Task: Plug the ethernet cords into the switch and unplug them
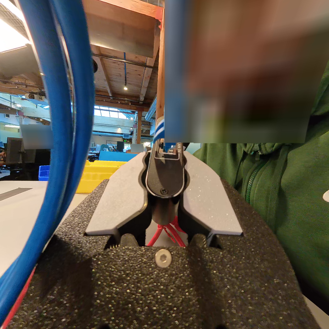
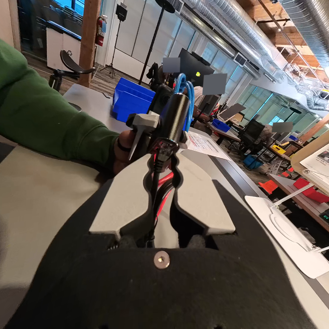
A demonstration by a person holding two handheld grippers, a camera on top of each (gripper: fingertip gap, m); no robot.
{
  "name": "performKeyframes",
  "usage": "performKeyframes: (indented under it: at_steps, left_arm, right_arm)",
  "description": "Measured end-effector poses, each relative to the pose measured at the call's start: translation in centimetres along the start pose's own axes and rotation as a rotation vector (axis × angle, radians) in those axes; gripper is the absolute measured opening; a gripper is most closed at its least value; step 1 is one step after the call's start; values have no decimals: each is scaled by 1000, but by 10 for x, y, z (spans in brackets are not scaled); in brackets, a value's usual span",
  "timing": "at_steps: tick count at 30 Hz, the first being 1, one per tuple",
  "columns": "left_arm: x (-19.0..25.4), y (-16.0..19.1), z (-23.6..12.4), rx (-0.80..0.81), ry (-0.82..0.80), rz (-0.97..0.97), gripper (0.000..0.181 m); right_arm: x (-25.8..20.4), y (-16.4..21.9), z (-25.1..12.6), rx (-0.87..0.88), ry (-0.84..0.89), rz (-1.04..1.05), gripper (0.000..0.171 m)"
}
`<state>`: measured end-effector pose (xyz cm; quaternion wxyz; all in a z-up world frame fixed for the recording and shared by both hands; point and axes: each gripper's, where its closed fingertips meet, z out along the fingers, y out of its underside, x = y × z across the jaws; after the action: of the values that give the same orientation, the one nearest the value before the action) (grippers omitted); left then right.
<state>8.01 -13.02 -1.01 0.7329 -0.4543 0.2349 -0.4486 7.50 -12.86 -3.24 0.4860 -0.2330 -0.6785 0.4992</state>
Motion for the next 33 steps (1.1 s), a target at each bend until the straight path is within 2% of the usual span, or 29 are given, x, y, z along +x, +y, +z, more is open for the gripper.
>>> performKeyframes:
  at_steps: [17,27,33]
  left_arm:
    - [-3,5,0,-42,-11,-13,32]
    - [2,3,0,-52,15,-4,32]
    - [6,3,2,-40,52,-33,32]
  right_arm:
    - [4,-4,0,17,21,46,18]
    - [2,-10,1,73,78,-51,17]
    - [-2,-13,-1,114,30,-121,17]
